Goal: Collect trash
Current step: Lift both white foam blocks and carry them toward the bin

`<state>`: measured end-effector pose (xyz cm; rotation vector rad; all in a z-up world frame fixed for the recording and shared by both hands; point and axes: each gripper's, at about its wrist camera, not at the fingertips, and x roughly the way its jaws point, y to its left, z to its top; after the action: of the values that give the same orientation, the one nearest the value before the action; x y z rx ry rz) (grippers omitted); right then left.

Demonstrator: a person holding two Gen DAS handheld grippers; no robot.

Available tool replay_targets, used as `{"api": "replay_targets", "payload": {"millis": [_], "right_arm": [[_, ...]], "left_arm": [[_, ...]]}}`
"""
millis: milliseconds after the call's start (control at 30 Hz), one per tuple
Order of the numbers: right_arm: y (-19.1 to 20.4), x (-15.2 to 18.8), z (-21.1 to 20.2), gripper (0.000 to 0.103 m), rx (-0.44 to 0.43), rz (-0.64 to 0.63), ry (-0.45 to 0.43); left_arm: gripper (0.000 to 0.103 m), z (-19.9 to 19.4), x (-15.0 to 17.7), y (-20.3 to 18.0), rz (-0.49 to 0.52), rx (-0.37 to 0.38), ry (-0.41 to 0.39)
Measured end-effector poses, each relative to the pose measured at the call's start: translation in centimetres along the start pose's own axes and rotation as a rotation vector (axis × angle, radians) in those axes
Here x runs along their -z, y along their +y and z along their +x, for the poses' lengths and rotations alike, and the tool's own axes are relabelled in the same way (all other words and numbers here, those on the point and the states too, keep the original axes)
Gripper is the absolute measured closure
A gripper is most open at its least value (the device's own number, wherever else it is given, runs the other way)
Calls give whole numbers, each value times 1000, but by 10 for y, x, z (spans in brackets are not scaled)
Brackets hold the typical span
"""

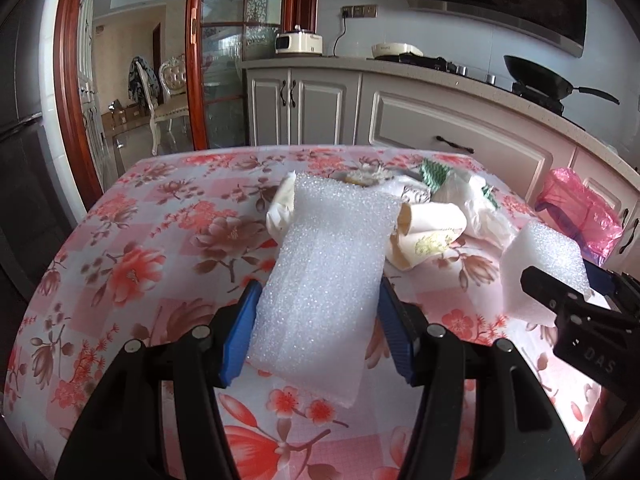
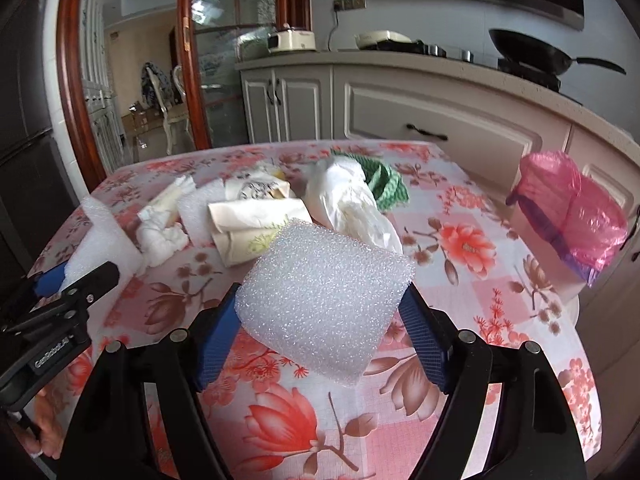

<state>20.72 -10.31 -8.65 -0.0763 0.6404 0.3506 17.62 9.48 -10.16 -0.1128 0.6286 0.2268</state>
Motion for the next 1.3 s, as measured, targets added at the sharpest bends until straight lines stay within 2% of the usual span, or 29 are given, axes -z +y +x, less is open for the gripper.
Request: {"api": "replay_targets", "payload": {"millis": [267, 400, 667, 967, 1300], "right_arm": [[-13, -3, -51, 29, 3, 2, -151], [-20, -4, -81, 29, 18, 0, -228], [-34, 3, -121, 29, 37, 3, -305], [-55, 11, -150, 29, 60, 38, -363], [-82, 12, -165, 29, 89, 88, -402]], "left_arm": [[47, -37, -6, -12, 21, 9, -95], [47, -67, -8, -26, 47, 24, -188], [47, -114, -10, -52, 91, 61, -325], [47, -139, -10, -77, 134, 97, -377], [46, -143, -13, -103, 175, 129, -371]]}}
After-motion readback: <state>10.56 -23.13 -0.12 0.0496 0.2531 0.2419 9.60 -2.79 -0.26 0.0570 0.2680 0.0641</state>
